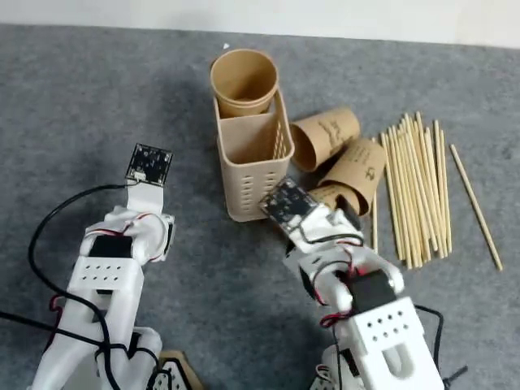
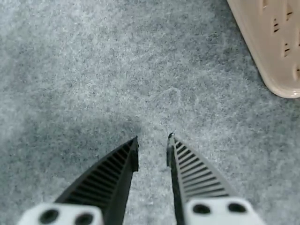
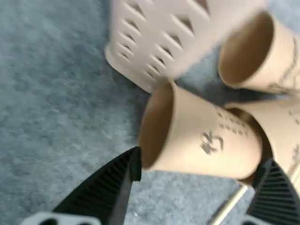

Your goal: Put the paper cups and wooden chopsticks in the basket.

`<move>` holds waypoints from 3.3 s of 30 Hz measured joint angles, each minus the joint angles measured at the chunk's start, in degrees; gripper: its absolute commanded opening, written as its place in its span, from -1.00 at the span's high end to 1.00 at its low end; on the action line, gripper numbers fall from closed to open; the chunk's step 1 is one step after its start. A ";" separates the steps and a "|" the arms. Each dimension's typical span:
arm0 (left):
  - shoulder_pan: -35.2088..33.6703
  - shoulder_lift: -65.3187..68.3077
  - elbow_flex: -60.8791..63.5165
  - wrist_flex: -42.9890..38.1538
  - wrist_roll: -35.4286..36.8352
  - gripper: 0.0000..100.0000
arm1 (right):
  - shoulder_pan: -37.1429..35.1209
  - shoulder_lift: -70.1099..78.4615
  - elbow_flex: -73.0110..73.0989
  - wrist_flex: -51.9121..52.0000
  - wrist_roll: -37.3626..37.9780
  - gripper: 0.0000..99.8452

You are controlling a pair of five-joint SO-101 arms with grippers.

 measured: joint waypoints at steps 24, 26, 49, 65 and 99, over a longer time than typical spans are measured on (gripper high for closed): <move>0.00 0.00 1.32 -1.58 0.00 0.76 | 18.37 15.38 2.20 -21.98 3.87 0.75; 0.00 0.00 1.49 -1.58 0.00 0.76 | 19.78 15.38 -0.18 -21.98 3.87 0.81; 0.00 0.00 3.69 -5.45 0.00 0.76 | 24.00 15.91 -48.79 11.69 1.58 0.85; 0.00 0.00 3.69 -6.15 0.00 0.76 | 33.85 20.31 -28.04 27.52 21.98 0.65; 0.00 0.00 3.78 -6.15 0.00 0.76 | 27.52 31.74 0.26 -43.78 20.92 0.31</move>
